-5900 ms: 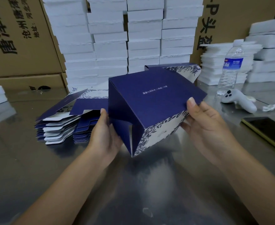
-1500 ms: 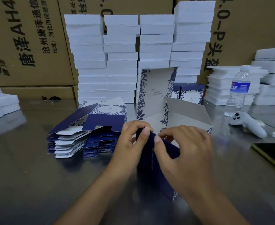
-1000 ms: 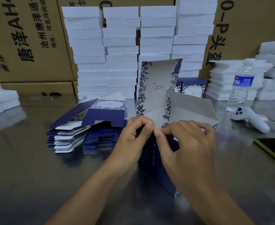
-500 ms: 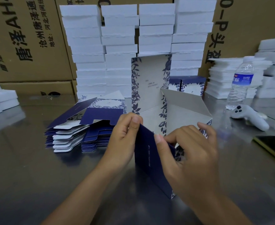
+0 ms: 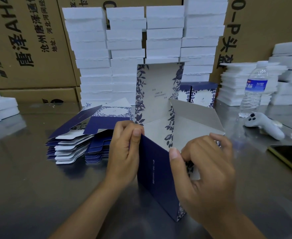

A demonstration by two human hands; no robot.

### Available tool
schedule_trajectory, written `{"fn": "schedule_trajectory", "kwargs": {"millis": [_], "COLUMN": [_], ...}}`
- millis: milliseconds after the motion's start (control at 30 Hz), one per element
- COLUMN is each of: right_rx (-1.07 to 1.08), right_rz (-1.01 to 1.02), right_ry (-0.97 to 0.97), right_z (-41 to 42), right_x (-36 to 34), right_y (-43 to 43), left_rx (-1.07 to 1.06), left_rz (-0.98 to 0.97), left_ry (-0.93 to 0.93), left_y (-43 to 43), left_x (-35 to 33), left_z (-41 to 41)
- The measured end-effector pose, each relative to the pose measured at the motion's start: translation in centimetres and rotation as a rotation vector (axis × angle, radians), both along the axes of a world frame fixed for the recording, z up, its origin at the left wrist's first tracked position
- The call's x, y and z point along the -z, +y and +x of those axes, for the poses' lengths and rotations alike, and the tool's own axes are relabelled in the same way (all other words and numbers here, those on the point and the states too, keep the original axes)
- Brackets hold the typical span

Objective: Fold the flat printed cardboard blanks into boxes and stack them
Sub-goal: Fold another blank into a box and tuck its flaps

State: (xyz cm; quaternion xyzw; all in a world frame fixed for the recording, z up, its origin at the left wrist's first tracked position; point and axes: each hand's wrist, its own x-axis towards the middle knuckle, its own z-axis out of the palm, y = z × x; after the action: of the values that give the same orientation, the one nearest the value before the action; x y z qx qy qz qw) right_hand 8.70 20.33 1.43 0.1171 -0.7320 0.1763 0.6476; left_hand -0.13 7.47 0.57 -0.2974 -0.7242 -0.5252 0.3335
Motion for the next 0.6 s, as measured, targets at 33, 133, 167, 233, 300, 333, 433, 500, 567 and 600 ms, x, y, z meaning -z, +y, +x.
{"fn": "schedule_trajectory", "kwargs": {"millis": [33, 133, 167, 233, 300, 333, 433, 500, 567, 600], "right_rx": [-0.005, -0.006, -0.006, -0.017, -0.039, -0.044, -0.085, -0.117, -0.106, -0.093], "right_rz": [0.012, 0.024, 0.023, 0.015, 0.015, 0.024, 0.055, 0.03, -0.072, -0.16], "right_ry": [0.02, 0.059, 0.066, 0.057, 0.034, 0.024, 0.019, 0.055, 0.107, 0.122], "right_z": [0.0, 0.1, 0.1, 0.0, -0.1, -0.2, -0.3, -0.2, -0.2, -0.3], "right_x": [0.0, -0.1, -0.1, -0.1, -0.1, -0.1, -0.3, -0.7, -1.3, -1.5], "right_y": [0.0, 0.3, 0.4, 0.5, 0.4, 0.5, 0.7, 1.2, 1.8, 2.2], "left_rx": [0.013, 0.069, 0.084, 0.111, 0.156, 0.181, 0.257, 0.31, 0.353, 0.373], "left_rz": [0.001, -0.002, -0.002, 0.008, 0.028, 0.037, 0.072, 0.121, 0.179, 0.22], "left_ry": [0.009, 0.008, -0.007, -0.06, -0.139, -0.173, -0.283, -0.39, -0.483, -0.512], "left_y": [0.1, 0.4, 0.4, 0.4, 0.4, 0.5, 0.6, 0.6, 0.5, 0.5], "left_x": [0.0, 0.1, 0.1, 0.0, -0.1, -0.2, -0.6, -1.0, -1.3, -1.6], "left_z": [0.0, 0.0, -0.1, -0.1, 0.1, 0.2, 0.8, 1.1, 1.4, 1.6]}}
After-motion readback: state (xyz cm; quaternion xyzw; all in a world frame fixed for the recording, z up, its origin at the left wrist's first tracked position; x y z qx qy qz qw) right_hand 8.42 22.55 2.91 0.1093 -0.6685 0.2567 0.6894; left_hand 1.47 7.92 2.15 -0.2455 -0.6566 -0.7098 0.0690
